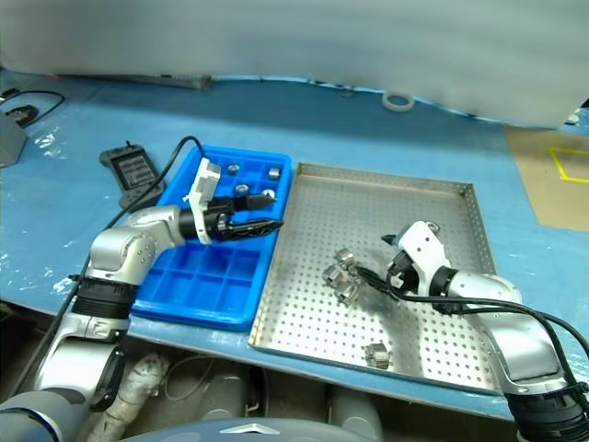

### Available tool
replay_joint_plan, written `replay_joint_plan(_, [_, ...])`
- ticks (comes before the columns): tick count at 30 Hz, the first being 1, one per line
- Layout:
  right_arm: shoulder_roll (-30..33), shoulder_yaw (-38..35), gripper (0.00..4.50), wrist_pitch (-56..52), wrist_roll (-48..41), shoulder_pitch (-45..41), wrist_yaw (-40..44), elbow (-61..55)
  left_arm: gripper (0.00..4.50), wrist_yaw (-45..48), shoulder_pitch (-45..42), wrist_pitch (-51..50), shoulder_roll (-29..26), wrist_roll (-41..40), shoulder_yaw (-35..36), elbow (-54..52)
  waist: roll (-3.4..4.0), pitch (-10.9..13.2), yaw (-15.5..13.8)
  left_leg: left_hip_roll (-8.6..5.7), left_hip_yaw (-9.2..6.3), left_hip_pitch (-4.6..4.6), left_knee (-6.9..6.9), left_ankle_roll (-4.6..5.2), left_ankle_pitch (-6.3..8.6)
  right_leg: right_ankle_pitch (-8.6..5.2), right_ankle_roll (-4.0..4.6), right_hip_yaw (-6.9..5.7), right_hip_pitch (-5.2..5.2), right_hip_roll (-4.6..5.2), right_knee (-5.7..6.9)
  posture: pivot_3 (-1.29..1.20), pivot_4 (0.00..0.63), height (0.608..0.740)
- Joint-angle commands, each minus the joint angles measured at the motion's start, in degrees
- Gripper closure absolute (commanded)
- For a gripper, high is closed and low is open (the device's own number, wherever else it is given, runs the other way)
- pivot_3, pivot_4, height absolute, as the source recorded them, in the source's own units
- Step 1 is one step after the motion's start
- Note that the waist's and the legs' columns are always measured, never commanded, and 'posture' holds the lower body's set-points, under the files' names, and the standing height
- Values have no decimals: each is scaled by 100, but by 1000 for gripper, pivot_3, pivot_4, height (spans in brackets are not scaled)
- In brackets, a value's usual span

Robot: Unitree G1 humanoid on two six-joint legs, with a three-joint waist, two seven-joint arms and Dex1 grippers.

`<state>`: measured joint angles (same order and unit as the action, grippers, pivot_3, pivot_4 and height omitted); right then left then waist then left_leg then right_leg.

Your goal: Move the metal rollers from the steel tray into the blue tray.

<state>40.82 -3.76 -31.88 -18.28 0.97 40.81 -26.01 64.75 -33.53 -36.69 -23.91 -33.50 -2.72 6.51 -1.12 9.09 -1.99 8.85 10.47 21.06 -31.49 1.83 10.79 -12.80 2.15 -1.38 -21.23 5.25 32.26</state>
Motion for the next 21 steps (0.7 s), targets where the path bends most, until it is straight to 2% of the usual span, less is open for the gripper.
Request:
replay_joint_plan(1, [-53, -172, 0, 23, -26, 110, -119, -120, 30, 73, -209, 138, 22, 36, 0, 64, 0, 0, -1, 0, 0, 0, 0, 0, 0, 0, 0, 0, 1, 0, 0, -226, 150, 740])
replay_joint_plan(11, [-94, -187, 0, 46, -37, 226, -247, -229, 30, 73, -445, 56, 136, 7, 57, 189, 0, 0, 95, -1, 0, 2, 0, -1, 0, 0, 0, 1, -1, 0, 0, -241, 150, 740])
replay_joint_plan(21, [-128, -178, 0, 80, -49, 220, -261, -74, 30, 25, -194, -53, 76, 20, -2, -112, 0, 0, 117, 0, 0, 0, -1, -2, 0, 0, 0, 1, -1, -1, 0, -210, 150, 740])
